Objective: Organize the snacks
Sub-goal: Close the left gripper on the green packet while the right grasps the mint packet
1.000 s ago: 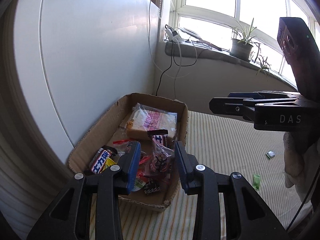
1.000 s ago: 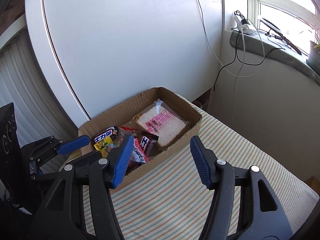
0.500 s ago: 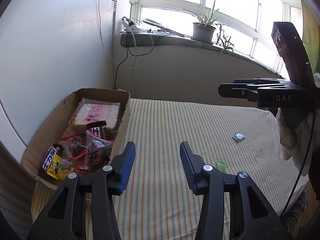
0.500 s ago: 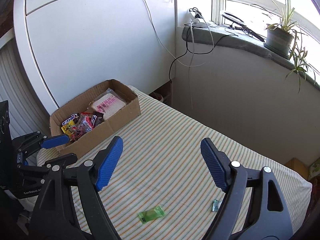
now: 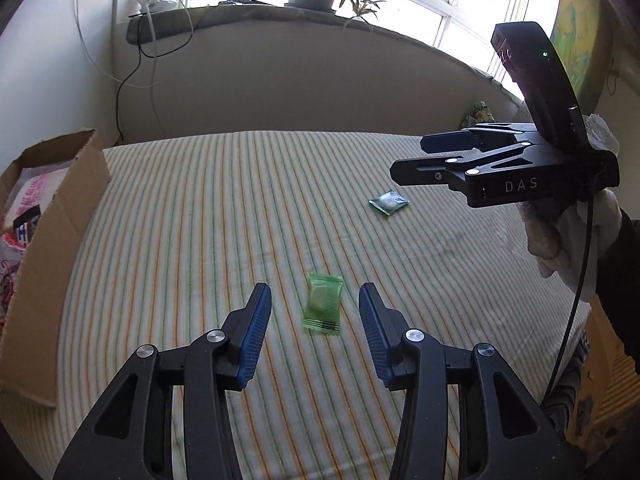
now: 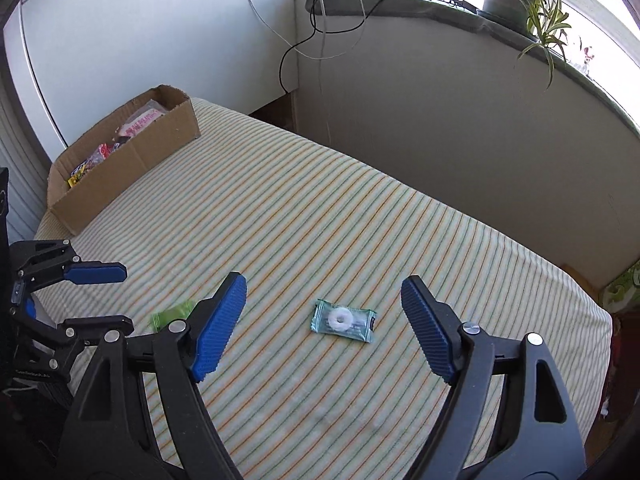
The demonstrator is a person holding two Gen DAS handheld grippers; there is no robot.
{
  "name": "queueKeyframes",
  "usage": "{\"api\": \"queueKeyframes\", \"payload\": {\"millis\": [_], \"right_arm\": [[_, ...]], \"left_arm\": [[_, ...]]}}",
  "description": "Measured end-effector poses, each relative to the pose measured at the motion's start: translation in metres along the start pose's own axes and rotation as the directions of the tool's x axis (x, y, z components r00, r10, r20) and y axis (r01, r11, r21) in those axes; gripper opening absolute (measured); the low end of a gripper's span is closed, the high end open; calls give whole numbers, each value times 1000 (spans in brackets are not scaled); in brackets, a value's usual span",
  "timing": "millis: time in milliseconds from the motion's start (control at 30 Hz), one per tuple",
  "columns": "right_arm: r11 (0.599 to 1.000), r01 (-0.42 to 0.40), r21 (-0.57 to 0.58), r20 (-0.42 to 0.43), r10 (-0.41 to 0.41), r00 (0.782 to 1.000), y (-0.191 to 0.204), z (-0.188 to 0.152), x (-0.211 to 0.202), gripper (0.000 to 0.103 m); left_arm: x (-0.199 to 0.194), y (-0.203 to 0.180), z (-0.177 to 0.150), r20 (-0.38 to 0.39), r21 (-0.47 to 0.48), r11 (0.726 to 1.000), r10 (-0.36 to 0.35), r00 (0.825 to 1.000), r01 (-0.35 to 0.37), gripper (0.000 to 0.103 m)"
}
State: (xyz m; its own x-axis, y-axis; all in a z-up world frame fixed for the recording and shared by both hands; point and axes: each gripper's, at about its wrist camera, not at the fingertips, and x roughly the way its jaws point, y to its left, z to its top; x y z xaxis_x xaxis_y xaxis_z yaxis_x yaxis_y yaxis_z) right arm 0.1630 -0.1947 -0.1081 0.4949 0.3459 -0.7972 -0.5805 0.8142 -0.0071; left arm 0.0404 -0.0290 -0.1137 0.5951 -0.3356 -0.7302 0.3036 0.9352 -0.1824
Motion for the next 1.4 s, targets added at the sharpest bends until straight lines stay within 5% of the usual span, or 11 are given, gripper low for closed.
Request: {"api": "queueKeyframes", "payload": {"millis": [300,500,600,867,933,1000,1267,1300,1400], "right_arm": [[1000,0,-7,-78,0,997,-6,-23,28,76],[999,-3,36,-113,7,994,-10,-27,47,51],[1000,6,25,-102,-3,995,-7,-30,48,50],[1000,23,22,-99,-20,995,-7,-29,47,38],[1000,5,22,-92,-3,996,-5,-27,46,25],[1000,25,11,-89,-24,996,-2,-26,43,24],[999,30,23,-89,-28,996,-6,-25,43,23],[999,47,12,-91,-46,995,-5,-25,43,28],[994,103,-22,-83,-105,991,-1,-24,44,70]], "left_arm": [[27,-18,2,-64,48,999,9,998,-6,42],[43,-23,2,-91,94,994,58,994,-50,32],[38,-19,1,-80,93,994,72,994,-64,21],[35,-17,0,-56,90,993,85,995,-79,19],[32,-14,-2,-52,75,994,82,995,-78,19],[30,-14,-3,-48,71,995,80,996,-76,19],[27,-12,-5,-40,49,995,93,995,-91,19],[27,-10,-5,-39,42,995,92,995,-90,19],[27,-8,-4,-35,36,995,93,995,-91,19]]}}
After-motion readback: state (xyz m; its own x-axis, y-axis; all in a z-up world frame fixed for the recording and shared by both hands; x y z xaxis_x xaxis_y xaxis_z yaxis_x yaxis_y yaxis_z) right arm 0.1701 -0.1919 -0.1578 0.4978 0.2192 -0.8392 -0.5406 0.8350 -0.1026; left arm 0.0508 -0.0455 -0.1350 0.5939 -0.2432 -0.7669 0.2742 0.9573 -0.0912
